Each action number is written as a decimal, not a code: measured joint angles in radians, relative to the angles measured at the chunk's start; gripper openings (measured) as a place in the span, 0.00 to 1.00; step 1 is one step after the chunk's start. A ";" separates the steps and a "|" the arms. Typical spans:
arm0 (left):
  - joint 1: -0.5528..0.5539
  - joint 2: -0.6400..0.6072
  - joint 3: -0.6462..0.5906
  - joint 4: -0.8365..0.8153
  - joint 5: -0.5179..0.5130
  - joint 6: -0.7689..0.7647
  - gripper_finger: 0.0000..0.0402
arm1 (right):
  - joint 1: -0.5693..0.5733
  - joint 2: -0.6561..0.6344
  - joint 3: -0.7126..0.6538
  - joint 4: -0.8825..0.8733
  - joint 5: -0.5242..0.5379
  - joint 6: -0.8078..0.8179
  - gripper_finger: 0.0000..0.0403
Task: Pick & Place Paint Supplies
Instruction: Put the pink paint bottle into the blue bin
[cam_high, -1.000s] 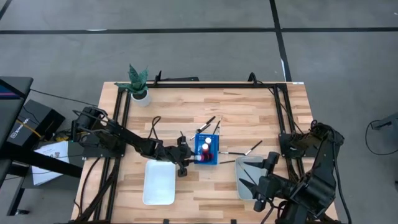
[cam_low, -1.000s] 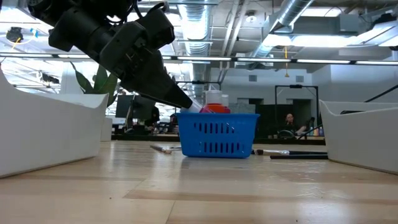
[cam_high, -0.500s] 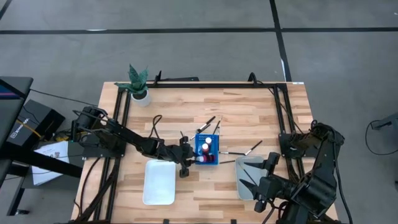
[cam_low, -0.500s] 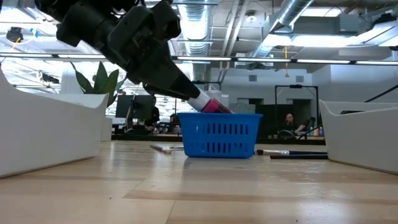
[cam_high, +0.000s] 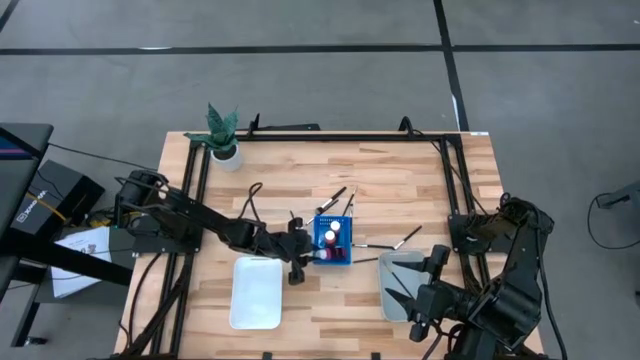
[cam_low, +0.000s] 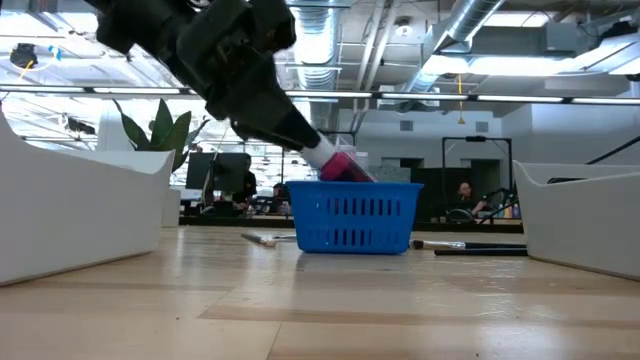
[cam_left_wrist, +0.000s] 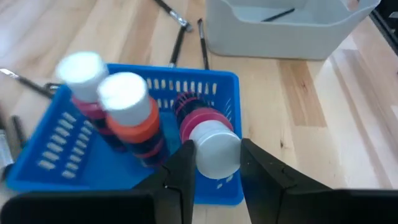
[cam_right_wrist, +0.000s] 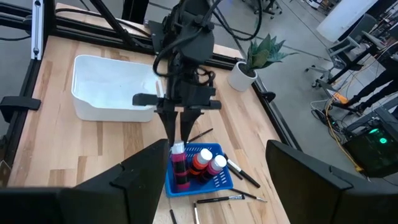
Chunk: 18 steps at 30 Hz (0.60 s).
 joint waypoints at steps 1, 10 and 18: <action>0.000 -0.011 0.000 0.004 -0.002 0.000 0.22 | 0.000 0.000 0.000 0.000 0.000 0.000 0.66; -0.004 -0.195 0.000 -0.059 0.066 0.040 0.22 | 0.000 0.000 0.000 0.000 -0.001 -0.003 0.66; 0.040 -0.354 0.174 -0.363 0.090 0.060 0.22 | 0.000 -0.002 0.002 0.000 -0.001 -0.007 0.66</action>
